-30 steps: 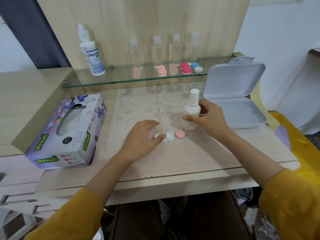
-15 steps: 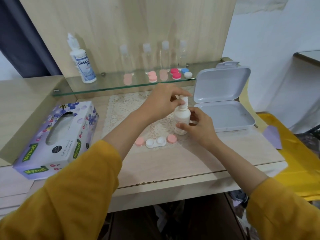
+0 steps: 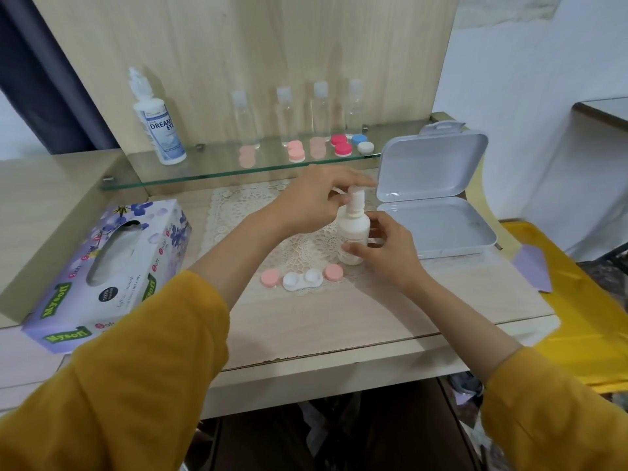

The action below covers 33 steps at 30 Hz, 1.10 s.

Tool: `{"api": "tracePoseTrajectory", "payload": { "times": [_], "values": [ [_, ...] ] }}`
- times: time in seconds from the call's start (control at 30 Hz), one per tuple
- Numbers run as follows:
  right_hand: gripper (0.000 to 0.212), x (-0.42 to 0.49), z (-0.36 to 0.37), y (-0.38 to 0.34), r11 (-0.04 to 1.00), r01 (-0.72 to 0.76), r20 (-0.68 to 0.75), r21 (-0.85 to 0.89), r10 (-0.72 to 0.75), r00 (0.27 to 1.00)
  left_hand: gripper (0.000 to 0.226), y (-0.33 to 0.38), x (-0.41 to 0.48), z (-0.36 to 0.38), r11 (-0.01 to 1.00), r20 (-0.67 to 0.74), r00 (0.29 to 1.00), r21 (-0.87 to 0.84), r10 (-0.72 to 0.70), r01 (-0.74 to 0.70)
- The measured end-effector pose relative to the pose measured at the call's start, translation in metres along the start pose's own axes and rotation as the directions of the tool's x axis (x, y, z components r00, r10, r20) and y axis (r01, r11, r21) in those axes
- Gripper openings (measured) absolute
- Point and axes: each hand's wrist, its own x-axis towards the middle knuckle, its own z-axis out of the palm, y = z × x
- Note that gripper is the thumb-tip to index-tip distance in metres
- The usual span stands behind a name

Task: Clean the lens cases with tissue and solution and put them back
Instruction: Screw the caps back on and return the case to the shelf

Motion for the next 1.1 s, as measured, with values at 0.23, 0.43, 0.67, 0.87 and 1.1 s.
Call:
{"api": "tracePoseTrajectory", "payload": {
  "times": [0.23,0.43,0.67,0.87,1.1],
  "values": [
    [0.044,-0.001,0.003,0.002,1.0,-0.01,0.017,0.013,0.009,1.0,0.021,0.004,0.002,0.004,0.981,-0.1,0.985,0.116,-0.142,0.153],
    [0.044,-0.008,0.012,0.007,0.995,-0.03,-0.021,0.092,0.032,0.999,0.038,0.002,-0.007,0.009,0.975,-0.358,0.913,0.027,-0.196,0.22],
    [0.042,-0.01,0.014,0.009,0.977,-0.065,-0.039,0.205,0.074,0.996,0.012,-0.027,-0.052,0.003,0.932,-0.413,0.835,-0.153,-0.363,0.329],
    [0.04,-0.01,0.012,0.008,0.976,-0.039,-0.028,0.216,0.046,0.999,0.018,-0.072,-0.118,0.013,0.836,-0.379,0.753,-0.123,-0.538,0.535],
    [0.039,-0.007,0.014,0.008,0.984,-0.002,-0.019,0.176,0.005,1.0,0.036,-0.089,-0.134,0.013,0.838,-0.422,0.751,-0.037,-0.507,0.545]
  ]
}}
